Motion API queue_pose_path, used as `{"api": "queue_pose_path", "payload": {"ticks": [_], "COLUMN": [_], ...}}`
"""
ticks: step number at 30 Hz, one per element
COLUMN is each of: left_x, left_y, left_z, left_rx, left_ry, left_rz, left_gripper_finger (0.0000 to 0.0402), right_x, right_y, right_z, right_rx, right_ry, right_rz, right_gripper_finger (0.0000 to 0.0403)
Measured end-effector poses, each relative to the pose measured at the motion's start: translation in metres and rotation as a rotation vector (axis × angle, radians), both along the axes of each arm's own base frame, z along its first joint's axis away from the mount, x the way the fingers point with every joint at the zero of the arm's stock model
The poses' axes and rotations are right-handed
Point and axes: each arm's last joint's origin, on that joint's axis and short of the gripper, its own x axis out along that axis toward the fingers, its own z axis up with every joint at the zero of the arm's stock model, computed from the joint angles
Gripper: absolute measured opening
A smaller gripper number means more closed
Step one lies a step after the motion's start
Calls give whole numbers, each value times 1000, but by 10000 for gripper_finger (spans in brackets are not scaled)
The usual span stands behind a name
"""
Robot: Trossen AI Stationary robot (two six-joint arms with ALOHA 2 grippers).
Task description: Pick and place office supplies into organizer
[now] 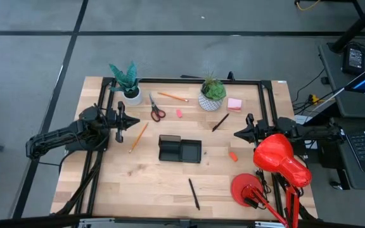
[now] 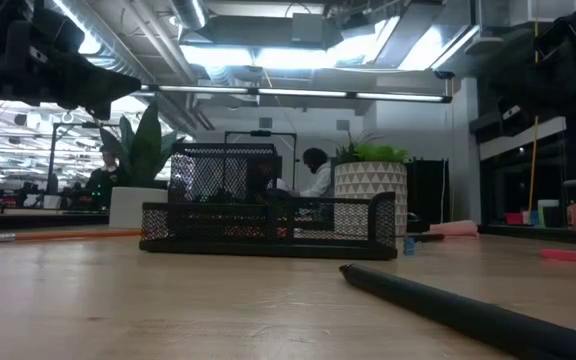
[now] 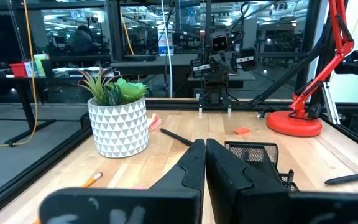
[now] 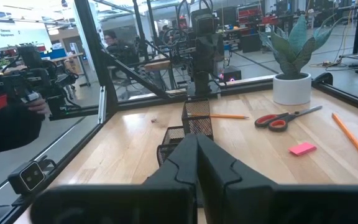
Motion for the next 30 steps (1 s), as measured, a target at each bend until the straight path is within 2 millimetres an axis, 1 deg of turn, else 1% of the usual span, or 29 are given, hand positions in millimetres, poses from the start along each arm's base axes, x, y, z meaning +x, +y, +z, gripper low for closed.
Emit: {"api": "queue_pose_path", "payload": {"ticks": [4,8,14,20,24,30], "left_x": [0,0,0,0,0,1], "left_y": [0,0,0,0,-1,0], "left_z": [0,0,0,0,0,-1], "left_rx": [-65,-56,-98,-110,-108,-47], "left_ry": [-7,-7,-11,-6,-4,11], "left_rz": [-2,4,1,-10,-27,-2], "left_gripper_finger": [6,8,2,2,2,2], "right_x": [0,0,0,0,0,0], "right_y": [0,0,0,0,0,0], "right_z": [0,0,0,3,3,3], "right_rx": [-3,-6,-74,-53,-51,-70], "right_ry": [-1,0,-8,-35,-32,-36], "right_rz": [0,-1,-3,-3,-2,-10], "right_gripper_finger": [10,10,10,10,10,9]}}
